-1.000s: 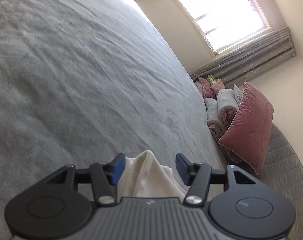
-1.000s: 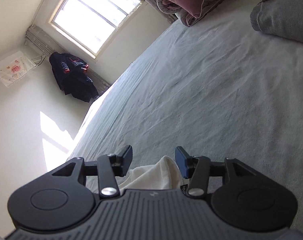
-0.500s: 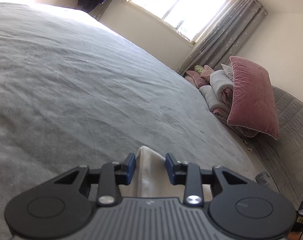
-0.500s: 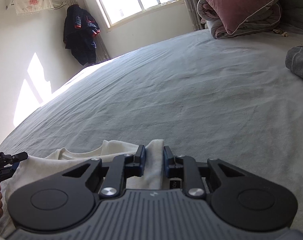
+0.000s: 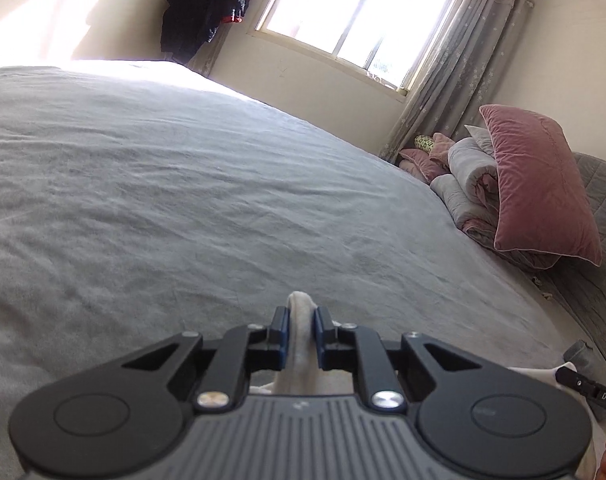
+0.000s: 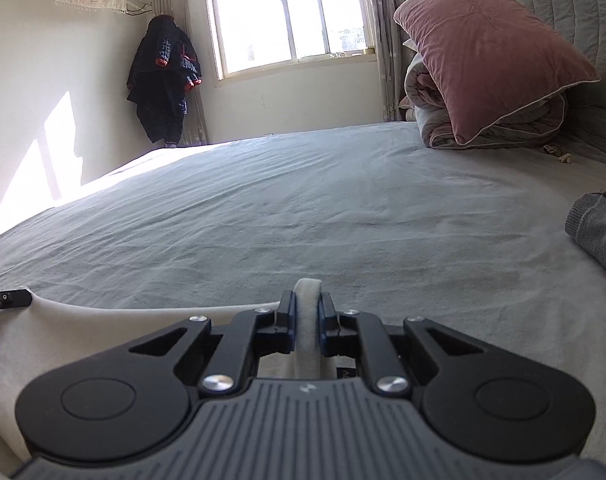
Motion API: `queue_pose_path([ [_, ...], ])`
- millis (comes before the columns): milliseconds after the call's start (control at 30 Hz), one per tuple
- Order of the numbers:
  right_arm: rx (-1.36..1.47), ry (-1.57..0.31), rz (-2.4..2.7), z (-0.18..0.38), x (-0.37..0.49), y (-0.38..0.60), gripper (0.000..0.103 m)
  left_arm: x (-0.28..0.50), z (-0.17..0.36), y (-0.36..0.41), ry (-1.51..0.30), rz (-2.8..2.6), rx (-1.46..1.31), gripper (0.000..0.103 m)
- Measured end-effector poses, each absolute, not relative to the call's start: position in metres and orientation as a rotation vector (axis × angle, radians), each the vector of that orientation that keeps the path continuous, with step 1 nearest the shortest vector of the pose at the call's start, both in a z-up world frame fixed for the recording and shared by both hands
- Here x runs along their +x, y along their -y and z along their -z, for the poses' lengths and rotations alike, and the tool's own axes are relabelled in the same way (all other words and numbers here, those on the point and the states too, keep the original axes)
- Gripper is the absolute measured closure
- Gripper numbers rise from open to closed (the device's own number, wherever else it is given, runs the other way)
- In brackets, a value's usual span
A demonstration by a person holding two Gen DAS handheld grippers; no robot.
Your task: Fold clothes
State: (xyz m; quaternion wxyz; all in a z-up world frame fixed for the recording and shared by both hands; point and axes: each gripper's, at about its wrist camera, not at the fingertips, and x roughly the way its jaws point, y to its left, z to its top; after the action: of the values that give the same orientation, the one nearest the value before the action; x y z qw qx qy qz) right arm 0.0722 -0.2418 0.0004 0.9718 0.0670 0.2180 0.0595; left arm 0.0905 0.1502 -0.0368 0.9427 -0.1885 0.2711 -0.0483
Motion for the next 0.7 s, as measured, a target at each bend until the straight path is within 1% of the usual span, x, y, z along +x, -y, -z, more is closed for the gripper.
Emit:
queue_pose_path([
  [100, 0.129, -0.46, -0.105, 0.002, 0.077, 0.241, 0.09, 0.101, 0.055, -0.146, -0.605, 0.076, -0.328, 0.088],
  [200, 0.122, -0.481, -0.089, 0.004, 0.081, 0.24, 0.09, 0.101, 0.056, -0.145, -0.605, 0.067, -0.303, 0.085],
  [267, 0.118, -0.494, -0.079, 0.006, 0.084, 0.24, 0.084, 0.099, 0.05, -0.144, -0.612, 0.048, -0.293, 0.081],
  [300, 0.115, -0.501, -0.074, 0.007, 0.086, 0.24, 0.078, 0.097, 0.046, -0.144, -0.615, 0.033, -0.292, 0.079],
  [333, 0.113, -0.508, -0.069, 0.007, 0.087, 0.24, 0.069, 0.095, 0.041, -0.144, -0.618, 0.018, -0.292, 0.073],
  [367, 0.111, -0.515, -0.064, 0.008, 0.089, 0.239, 0.065, 0.093, 0.035, -0.144, -0.611, 0.005, -0.292, 0.065],
  [400, 0.109, -0.521, -0.059, 0.009, 0.09, 0.239, 0.062, 0.089, 0.029, -0.144, -0.599, 0.004, -0.291, 0.062],
  [567, 0.103, -0.519, -0.072, 0.004, 0.088, 0.23, 0.061, 0.071, 0.006, -0.121, -0.526, 0.093, -0.249, 0.052],
  [700, 0.056, -0.521, -0.163, 0.002, 0.079, 0.195, 0.061, 0.073, 0.014, -0.088, -0.547, 0.182, -0.186, 0.051],
])
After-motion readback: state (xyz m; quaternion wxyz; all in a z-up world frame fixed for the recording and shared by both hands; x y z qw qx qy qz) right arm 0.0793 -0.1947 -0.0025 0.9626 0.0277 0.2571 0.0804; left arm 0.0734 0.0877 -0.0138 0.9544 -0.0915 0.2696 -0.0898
